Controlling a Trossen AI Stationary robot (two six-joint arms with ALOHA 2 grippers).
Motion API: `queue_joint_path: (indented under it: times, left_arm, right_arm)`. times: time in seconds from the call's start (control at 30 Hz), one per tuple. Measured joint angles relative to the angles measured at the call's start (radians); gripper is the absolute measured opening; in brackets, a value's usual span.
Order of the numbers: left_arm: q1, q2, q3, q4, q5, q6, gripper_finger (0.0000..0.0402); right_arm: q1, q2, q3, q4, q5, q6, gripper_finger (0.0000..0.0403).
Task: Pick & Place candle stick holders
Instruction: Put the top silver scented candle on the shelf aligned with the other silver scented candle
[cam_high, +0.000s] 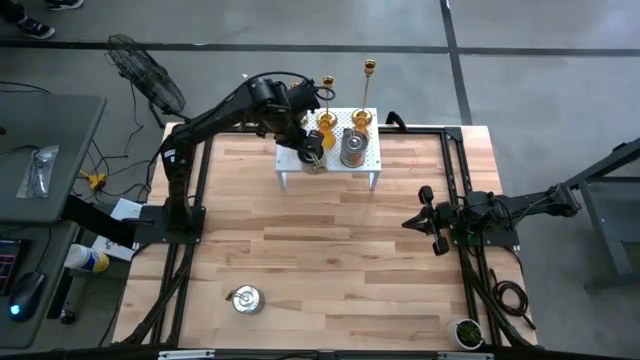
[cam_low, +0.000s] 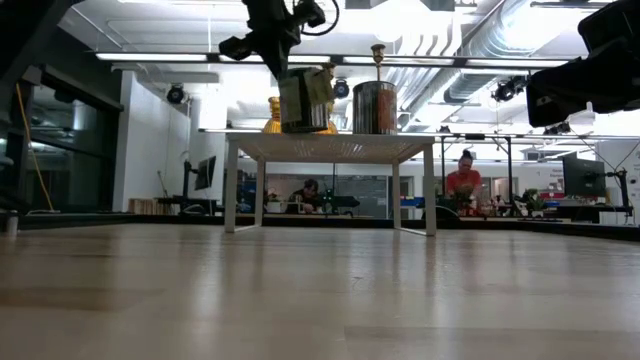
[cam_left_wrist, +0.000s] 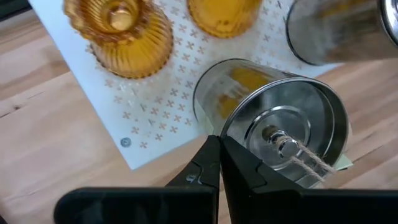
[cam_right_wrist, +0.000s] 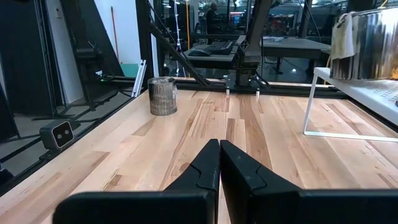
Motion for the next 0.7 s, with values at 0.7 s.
queue_joint_path:
  times: [0.7]
  left_arm:
    - [0.019, 0.035, 0.002, 0.031, -0.043, -0.032, 0.0]
  right_arm:
    - [0.0, 0.0, 0.0, 0.001, 0.0, 0.0, 0.0004]
